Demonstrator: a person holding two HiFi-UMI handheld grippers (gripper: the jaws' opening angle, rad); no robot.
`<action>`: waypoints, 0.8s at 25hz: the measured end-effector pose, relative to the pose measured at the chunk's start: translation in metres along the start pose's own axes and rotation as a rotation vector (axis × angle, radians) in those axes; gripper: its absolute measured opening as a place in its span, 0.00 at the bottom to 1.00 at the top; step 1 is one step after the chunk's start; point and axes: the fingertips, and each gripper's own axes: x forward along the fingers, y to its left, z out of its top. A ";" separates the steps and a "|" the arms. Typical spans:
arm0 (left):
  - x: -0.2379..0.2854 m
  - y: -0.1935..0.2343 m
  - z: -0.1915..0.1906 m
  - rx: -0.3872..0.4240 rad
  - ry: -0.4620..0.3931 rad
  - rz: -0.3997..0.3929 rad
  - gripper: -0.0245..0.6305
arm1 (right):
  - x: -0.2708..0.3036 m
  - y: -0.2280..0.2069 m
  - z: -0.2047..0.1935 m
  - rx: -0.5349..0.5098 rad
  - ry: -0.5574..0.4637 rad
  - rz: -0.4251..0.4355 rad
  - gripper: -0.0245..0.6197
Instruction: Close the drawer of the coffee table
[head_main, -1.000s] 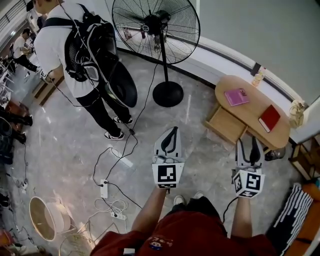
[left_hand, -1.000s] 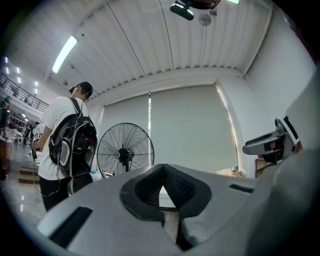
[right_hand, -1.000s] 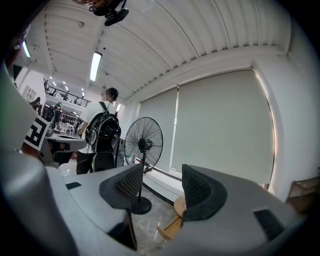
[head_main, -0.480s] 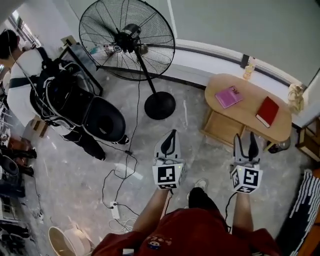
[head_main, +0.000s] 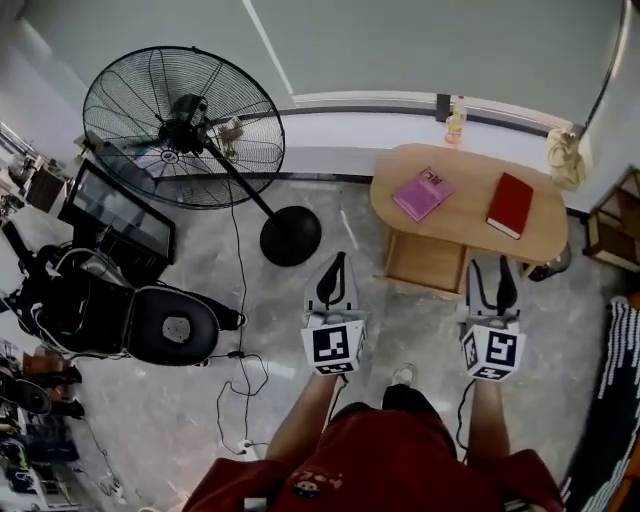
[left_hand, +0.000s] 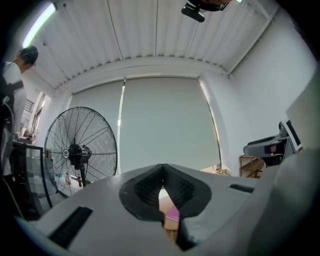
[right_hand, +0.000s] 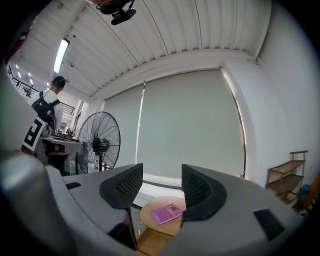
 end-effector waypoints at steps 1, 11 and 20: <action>0.009 -0.004 0.001 0.004 -0.007 -0.014 0.05 | 0.004 -0.004 -0.001 -0.001 0.002 -0.008 0.39; 0.068 -0.028 0.005 0.035 -0.070 -0.170 0.05 | 0.016 -0.032 -0.013 -0.002 0.014 -0.149 0.39; 0.119 0.020 0.009 0.032 -0.163 -0.357 0.05 | 0.043 0.023 -0.004 -0.002 -0.001 -0.323 0.39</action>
